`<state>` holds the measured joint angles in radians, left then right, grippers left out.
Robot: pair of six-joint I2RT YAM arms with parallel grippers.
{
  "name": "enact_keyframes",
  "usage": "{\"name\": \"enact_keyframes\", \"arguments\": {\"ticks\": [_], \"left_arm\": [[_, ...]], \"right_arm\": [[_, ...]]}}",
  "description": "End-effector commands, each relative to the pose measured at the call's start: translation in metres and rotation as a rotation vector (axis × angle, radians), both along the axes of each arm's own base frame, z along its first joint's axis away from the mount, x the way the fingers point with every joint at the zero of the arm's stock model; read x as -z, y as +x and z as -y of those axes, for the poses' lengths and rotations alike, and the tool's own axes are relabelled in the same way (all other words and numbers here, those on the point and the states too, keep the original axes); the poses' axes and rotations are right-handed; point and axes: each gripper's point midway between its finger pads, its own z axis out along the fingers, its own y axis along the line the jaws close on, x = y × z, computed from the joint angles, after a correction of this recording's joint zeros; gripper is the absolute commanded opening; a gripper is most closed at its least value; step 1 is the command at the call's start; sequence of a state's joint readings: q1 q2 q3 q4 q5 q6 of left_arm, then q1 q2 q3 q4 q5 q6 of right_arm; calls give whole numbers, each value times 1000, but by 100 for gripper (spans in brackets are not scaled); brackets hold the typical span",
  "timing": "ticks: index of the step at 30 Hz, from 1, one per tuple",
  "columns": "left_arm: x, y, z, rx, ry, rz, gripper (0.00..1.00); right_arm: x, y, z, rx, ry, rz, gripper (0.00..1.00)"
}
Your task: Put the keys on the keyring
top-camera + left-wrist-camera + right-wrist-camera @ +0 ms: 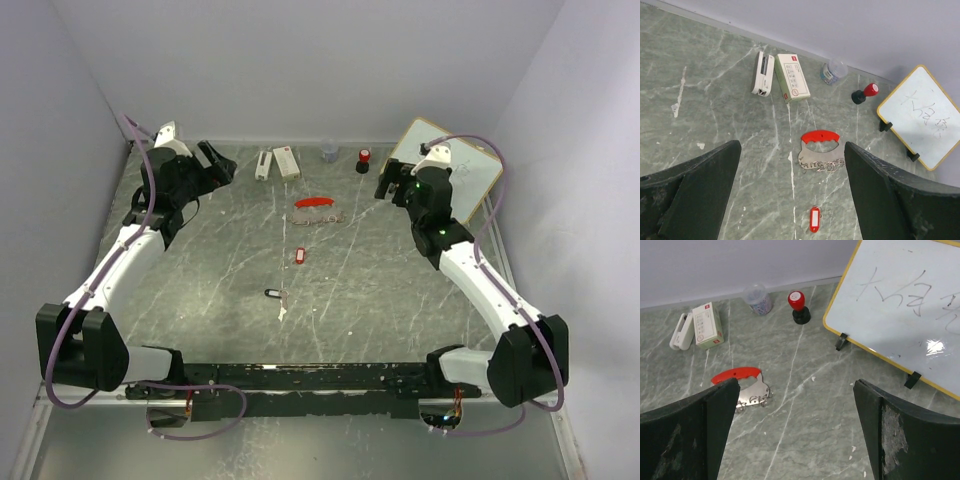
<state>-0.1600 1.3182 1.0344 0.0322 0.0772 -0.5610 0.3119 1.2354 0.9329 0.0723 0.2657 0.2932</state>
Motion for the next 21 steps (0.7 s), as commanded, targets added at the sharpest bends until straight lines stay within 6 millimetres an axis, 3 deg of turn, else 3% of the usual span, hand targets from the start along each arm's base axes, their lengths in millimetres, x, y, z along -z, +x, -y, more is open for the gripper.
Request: {"name": "enact_keyframes", "arguments": {"ticks": [1,6,7,12,19,21], "left_arm": [[-15,-4,11,63,-40,34,96],[-3,-11,20,122,-32,2,96],[2,-13,22,137,-26,-7,96],[23,-24,33,190,31,-72,96],[48,-34,51,228,42,-125,96],[57,-36,57,243,49,-142,96]], "right_arm": [[5,3,-3,-7,-11,-52,100],[30,7,-23,-91,14,-129,99],[28,11,-30,-116,27,-137,97],[66,20,-67,-241,60,-254,90],[103,29,-117,-354,23,-345,81],[108,33,-130,-385,25,-357,74]]}}
